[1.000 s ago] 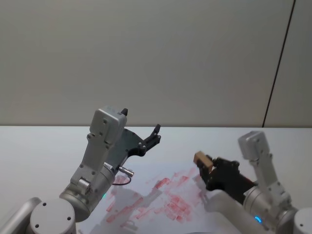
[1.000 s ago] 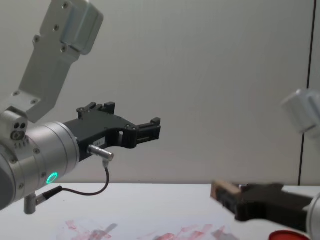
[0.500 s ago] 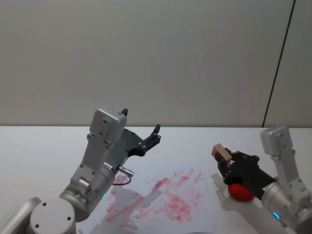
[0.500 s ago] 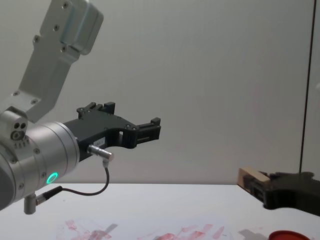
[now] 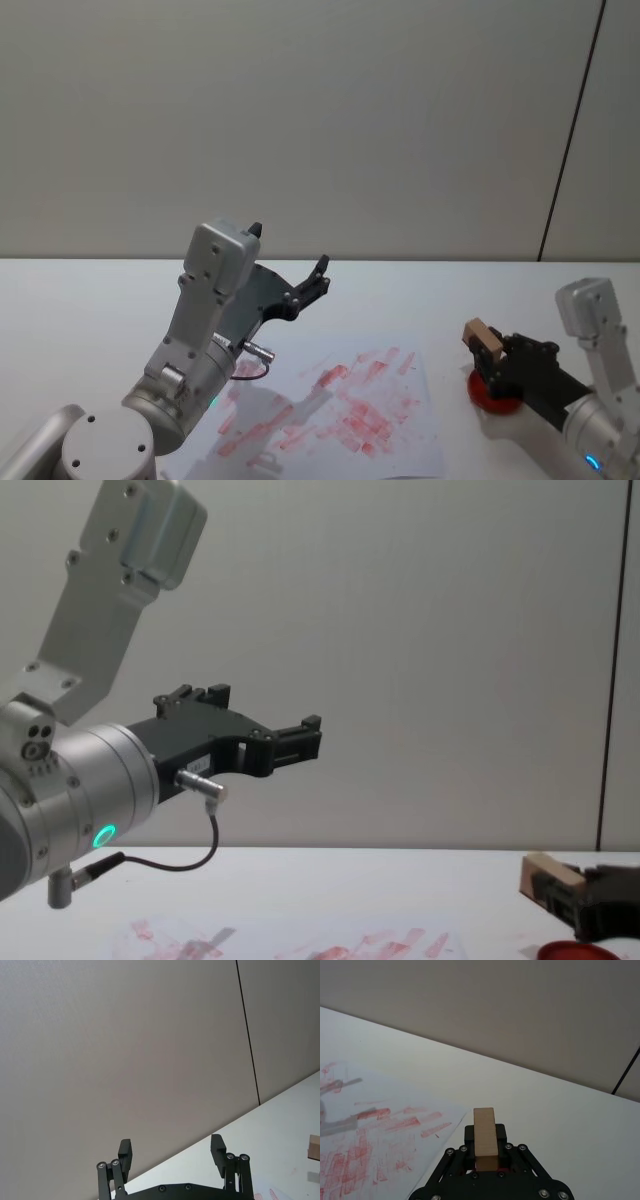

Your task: Use the one hand to pick up the stamp and affix it onto the A4 paper.

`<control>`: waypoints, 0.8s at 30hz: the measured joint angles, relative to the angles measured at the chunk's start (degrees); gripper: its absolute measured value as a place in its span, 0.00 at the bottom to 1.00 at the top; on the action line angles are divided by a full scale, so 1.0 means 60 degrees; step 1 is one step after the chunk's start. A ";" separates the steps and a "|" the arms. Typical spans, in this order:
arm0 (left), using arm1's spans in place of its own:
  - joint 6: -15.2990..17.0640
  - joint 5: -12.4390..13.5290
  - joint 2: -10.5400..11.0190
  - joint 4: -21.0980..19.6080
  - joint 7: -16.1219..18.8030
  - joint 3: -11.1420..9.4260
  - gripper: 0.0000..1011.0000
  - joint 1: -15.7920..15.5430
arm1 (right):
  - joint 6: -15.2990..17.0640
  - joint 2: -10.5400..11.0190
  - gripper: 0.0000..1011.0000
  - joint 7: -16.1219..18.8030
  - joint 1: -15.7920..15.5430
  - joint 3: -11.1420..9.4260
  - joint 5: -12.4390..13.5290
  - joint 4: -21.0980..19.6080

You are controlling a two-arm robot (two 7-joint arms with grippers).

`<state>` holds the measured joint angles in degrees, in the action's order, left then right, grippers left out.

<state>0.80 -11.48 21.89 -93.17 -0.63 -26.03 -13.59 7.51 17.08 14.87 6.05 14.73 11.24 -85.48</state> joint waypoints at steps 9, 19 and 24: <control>0.0000 0.0000 0.0000 0.0000 0.0000 0.0000 0.99 0.0000 | 0.0107 0.0107 0.21 0.0044 -0.0096 -0.0038 -0.0102 0.0144; 0.0000 0.0000 0.0000 0.0000 0.0001 0.0000 0.99 0.0000 | 0.0182 0.0169 0.21 0.0143 -0.0129 -0.0056 -0.0205 0.0329; 0.0000 0.0000 0.0000 0.0000 0.0001 0.0000 0.99 0.0000 | 0.0217 0.0190 0.21 0.0195 -0.0132 -0.0061 -0.0252 0.0400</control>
<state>0.79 -11.48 21.89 -93.17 -0.62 -26.02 -13.59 8.81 18.22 16.04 5.26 14.36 9.73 -83.08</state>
